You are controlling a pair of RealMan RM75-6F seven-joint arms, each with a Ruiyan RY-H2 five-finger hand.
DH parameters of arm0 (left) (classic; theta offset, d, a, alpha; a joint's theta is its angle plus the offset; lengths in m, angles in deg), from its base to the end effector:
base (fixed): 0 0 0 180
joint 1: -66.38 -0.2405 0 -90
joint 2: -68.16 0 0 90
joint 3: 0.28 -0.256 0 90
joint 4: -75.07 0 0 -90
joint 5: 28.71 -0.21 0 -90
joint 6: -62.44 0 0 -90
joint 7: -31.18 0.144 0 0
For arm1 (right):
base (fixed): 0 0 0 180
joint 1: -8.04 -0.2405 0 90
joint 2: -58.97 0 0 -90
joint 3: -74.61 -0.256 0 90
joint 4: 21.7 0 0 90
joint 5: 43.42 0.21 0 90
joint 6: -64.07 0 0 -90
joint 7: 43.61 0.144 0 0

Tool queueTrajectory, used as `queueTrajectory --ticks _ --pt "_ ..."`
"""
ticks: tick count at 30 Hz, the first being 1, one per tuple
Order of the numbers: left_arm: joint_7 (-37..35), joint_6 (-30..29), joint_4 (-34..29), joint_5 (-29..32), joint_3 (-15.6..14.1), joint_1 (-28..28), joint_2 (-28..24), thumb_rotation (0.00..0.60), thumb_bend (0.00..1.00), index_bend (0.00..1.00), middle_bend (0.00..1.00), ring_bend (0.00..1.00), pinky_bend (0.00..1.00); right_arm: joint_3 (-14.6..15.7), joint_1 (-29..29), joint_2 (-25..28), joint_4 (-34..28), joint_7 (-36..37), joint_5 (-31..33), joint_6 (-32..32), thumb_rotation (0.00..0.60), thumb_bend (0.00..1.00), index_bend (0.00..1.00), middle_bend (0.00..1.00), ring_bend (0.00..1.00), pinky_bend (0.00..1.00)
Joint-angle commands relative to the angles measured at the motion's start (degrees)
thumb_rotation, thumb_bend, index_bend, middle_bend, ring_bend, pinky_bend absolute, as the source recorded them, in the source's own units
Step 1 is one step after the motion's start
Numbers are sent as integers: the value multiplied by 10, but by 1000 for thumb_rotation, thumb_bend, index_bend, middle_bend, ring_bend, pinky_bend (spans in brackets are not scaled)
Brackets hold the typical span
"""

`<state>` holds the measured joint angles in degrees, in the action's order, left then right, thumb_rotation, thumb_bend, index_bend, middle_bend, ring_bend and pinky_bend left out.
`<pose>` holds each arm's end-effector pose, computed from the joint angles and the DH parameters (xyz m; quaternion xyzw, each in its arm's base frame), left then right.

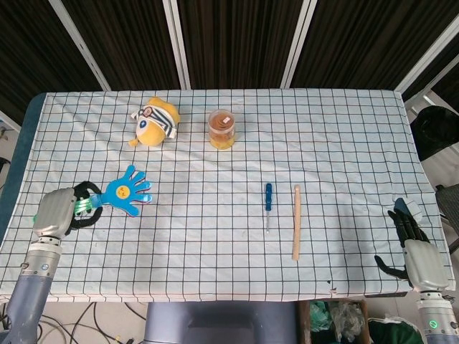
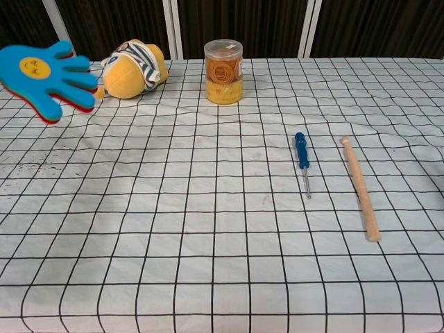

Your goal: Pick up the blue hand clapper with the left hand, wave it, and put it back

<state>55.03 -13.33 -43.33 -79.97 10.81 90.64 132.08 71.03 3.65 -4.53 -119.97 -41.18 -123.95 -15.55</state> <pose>-0.2056 0.2641 0.1274 -0.5684 -0.4924 -0.3588 0.5529 -0.3082 -0.1783 0.1461 0.5546 -0.4747 0.3860 0.5639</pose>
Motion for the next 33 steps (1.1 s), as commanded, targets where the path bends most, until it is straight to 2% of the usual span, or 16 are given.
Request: queueTrajectory --ticks 1,5,7,9,11,13,16,20,24,27,30,32,33 --pt "124 -46 -71 150 19 40 12 600 487 732 813 682 898 0 0 0 0 0 0 0 600 219 0 0 0 155" --pt "17 6 -81 94 33 27 14 600 507 735 819 687 898 0 0 0 0 1 2 1 600 219 0 0 0 155" --pt "-105 64 -85 33 43 7 8 600 511 736 821 689 898 0 0 1 0 1 1 1 600 218 0 0 0 155" --pt "-258 132 -76 -58 53 -17 -4 600 511 736 821 689 893 0 0 1 0 1 1 1 600 219 0 0 0 155" --pt "-368 163 -56 -149 57 -33 -13 600 511 737 821 689 884 0 0 1 0 0 1 1 600 219 0 0 0 155" --pt "-450 162 -26 -245 52 -46 -15 600 511 737 821 689 876 0 0 1 0 1 1 1 600 218 0 0 0 155" --pt "-560 126 23 -381 34 -55 -9 600 512 737 821 689 871 0 0 1 0 2 1 1 600 218 0 0 0 155" --pt "-649 74 68 -463 15 -55 1 600 514 737 821 689 869 0 0 2 1 1 0 1 600 218 0 0 0 155" --pt "-675 49 95 -480 1 -52 9 600 514 737 821 689 868 0 0 1 3 -2 -3 -1 600 219 0 0 0 155" --pt "-657 46 106 -459 -4 -55 12 600 514 738 821 689 867 0 0 1 3 -1 -3 -1 600 219 0 0 0 155" --pt "-516 75 82 -340 6 -64 10 600 519 737 821 689 867 0 0 1 3 -1 -2 -1 600 219 0 0 0 155" --pt "-340 89 37 -189 15 -61 3 600 523 736 821 689 867 1 0 1 2 -1 -2 0 600 219 0 0 0 155" --pt "-276 85 21 -135 18 -54 2 600 523 736 821 689 867 0 0 1 2 -1 -2 -1 600 218 0 0 0 155"
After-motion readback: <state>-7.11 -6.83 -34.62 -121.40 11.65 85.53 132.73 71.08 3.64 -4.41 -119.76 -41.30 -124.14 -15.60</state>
